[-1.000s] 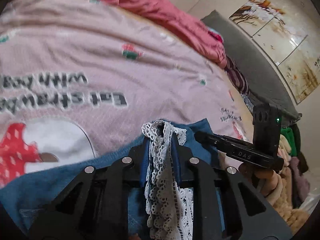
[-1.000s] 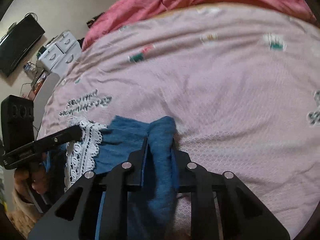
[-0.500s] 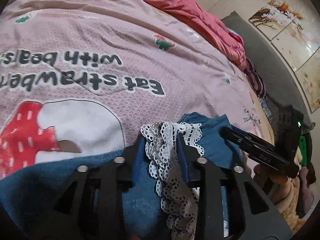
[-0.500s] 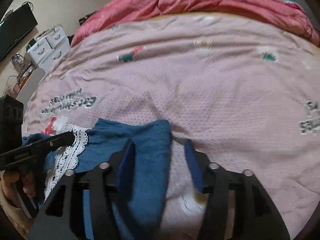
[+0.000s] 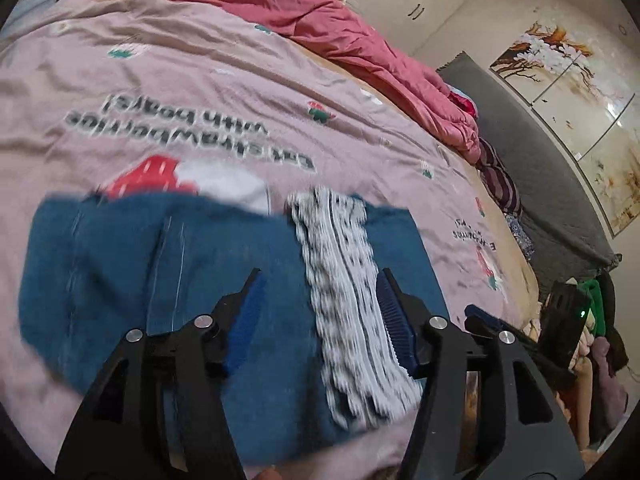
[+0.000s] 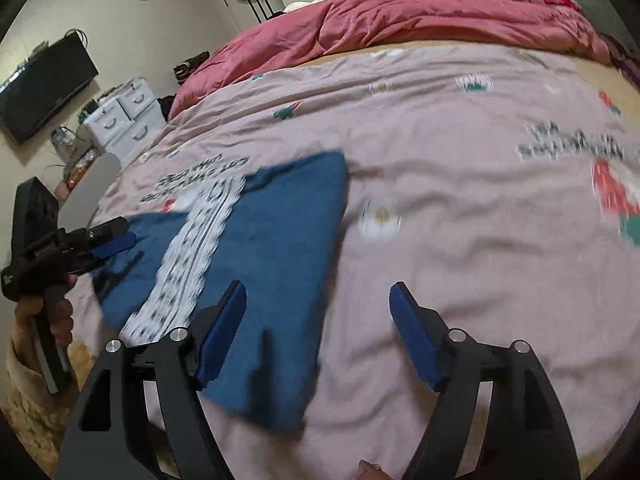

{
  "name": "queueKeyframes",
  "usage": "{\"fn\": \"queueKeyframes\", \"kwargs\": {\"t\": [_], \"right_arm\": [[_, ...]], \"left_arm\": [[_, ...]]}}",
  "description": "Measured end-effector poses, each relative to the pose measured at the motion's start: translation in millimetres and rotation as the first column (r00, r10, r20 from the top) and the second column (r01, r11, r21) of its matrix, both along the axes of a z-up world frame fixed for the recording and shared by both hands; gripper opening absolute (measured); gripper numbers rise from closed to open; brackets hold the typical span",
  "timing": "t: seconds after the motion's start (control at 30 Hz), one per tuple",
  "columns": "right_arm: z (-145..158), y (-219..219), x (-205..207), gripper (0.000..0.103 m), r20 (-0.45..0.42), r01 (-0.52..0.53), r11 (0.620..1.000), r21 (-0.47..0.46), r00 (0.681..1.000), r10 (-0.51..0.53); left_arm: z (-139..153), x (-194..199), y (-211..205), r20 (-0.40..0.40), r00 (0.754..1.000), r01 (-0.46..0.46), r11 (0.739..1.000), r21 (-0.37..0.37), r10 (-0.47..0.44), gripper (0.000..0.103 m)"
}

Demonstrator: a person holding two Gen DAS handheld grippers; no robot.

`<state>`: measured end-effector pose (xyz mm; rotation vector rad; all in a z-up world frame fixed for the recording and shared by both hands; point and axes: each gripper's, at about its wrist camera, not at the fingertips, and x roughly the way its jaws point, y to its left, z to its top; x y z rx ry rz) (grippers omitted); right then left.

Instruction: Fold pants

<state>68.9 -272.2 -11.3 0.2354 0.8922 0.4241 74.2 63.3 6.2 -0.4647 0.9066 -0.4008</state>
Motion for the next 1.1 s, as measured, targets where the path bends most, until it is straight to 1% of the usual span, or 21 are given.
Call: {"fn": "queueKeyframes", "kwargs": {"t": [0.07, 0.17, 0.23, 0.3, 0.33, 0.37, 0.4, 0.47, 0.5, 0.53, 0.57, 0.63, 0.67, 0.7, 0.73, 0.8, 0.9, 0.97, 1.03, 1.07, 1.1], "right_arm": [[-2.9, 0.7, -14.6, 0.074, -0.009, -0.002, 1.000, 0.012, 1.000, 0.002], [-6.3, 3.1, -24.9, 0.074, -0.038, -0.023, 0.998, 0.061, 0.999, 0.025], [-6.2, 7.1, -28.6, 0.074, -0.034, -0.041, 0.998, 0.053, 0.998, 0.043], [-6.6, 10.9, -29.1, 0.074, -0.032, -0.053, 0.998, 0.035, 0.998, 0.054], [-7.5, 11.8, -28.3, 0.074, -0.035, -0.059, 0.998, 0.038, 0.998, 0.061], [-8.2, 12.7, -27.3, 0.074, -0.037, -0.063, 0.997, 0.041, 0.997, 0.064], [-9.1, 13.7, -26.8, 0.074, -0.037, -0.063, 0.997, 0.043, 0.997, 0.065], [-10.9, 15.7, -24.9, 0.074, -0.043, -0.068, 0.997, 0.047, 0.997, 0.071], [-11.3, 16.9, -24.0, 0.074, -0.042, -0.071, 0.996, 0.050, 0.996, 0.073], [-12.2, 17.4, -23.1, 0.074, -0.042, -0.073, 0.996, 0.049, 0.996, 0.075], [-13.5, 18.2, -22.5, 0.074, -0.043, -0.075, 0.996, 0.043, 0.996, 0.077], [-16.0, 21.2, -21.9, 0.074, -0.040, -0.080, 0.997, 0.021, 0.996, 0.081], [-18.9, 23.0, -21.4, 0.074, -0.044, -0.081, 0.997, 0.005, 0.996, 0.082], [-21.7, 24.4, -20.9, 0.074, -0.048, -0.084, 0.996, -0.008, 0.995, 0.083], [-26.3, 26.1, -20.5, 0.074, -0.055, -0.083, 0.996, -0.028, 0.995, 0.082], [-31.3, 28.8, -21.3, 0.074, -0.051, -0.084, 0.995, -0.050, 0.995, 0.081], [-29.1, 33.1, -23.7, 0.074, -0.040, -0.086, 0.993, -0.078, 0.996, 0.084], [-21.8, 35.5, -26.5, 0.074, -0.024, -0.089, 0.992, -0.094, 0.996, 0.087], [-8.4, 38.1, -32.1, 0.074, 0.027, -0.093, 0.990, -0.105, 0.995, 0.097], [-2.7, 39.9, -34.4, 0.074, 0.056, -0.092, 0.989, -0.115, 0.993, 0.099], [4.5, 43.8, -38.3, 0.074, 0.093, -0.100, 0.987, -0.130, 0.989, 0.112]], "left_arm": [[-1.1, -15.5, -5.0, -0.011, 1.000, 0.009, 1.000, -0.013, -0.010, 0.051], [-5.9, -35.0, -16.2, -0.036, 0.998, 0.044, 0.999, -0.022, -0.044, 0.051], [-6.7, -46.6, -20.6, -0.046, 0.997, 0.053, 0.998, -0.030, -0.054, 0.051], [-8.2, -52.4, -26.5, -0.058, 0.996, 0.064, 0.997, -0.052, -0.067, 0.047], [-9.3, -55.3, -31.3, -0.069, 0.994, 0.080, 0.994, -0.075, -0.085, 0.040], [-11.0, -55.6, -36.4, -0.079, 0.992, 0.093, 0.993, -0.076, -0.099, 0.039], [-13.3, -56.3, -42.3, -0.090, 0.990, 0.104, 0.993, -0.055, -0.108, 0.038], [-21.0, -55.8, -50.7, -0.122, 0.989, 0.089, 0.996, 0.009, -0.087, 0.038], [-24.2, -54.5, -51.4, -0.138, 0.987, 0.083, 0.997, 0.006, -0.081, 0.038], [-31.6, -51.1, -50.4, -0.168, 0.984, 0.065, 0.998, -0.025, -0.068, 0.038], [-35.1, -48.5, -50.6, -0.184, 0.981, 0.050, 0.998, -0.038, -0.056, 0.038], [-41.2, -45.3, -52.5, -0.197, 0.979, 0.042, 0.999, -0.031, -0.047, 0.038], [-43.4, -43.8, -56.0, -0.201, 0.979, 0.039, 0.999, -0.024, -0.043, 0.035], [-43.7, -43.2, -58.5, -0.199, 0.979, 0.040, 0.999, -0.019, -0.043, 0.028], [-44.4, -41.7, -61.4, -0.194, 0.980, 0.040, 0.999, -0.011, -0.041, 0.025], [-47.2, -40.6, -65.5, -0.188, 0.982, 0.028, 1.000, 0.014, -0.025, 0.012], [-40.2, -39.6, -68.3, -0.175, 0.984, 0.051, 0.997, 0.059, -0.039, 0.009], [-27.5, -44.5, -68.8, -0.146, 0.987, 0.076, 0.992, 0.099, -0.061, 0.008], [-17.7, -51.0, -66.1, -0.125, 0.989, 0.090, 0.986, 0.139, -0.073, 0.008], [-15.8, -53.8, -64.5, -0.125, 0.989, 0.098, 0.982, 0.164, -0.078, 0.008], [-17.1, -53.6, -63.9, -0.131, 0.988, 0.106, 0.979, 0.172, -0.084, 0.008]]}}
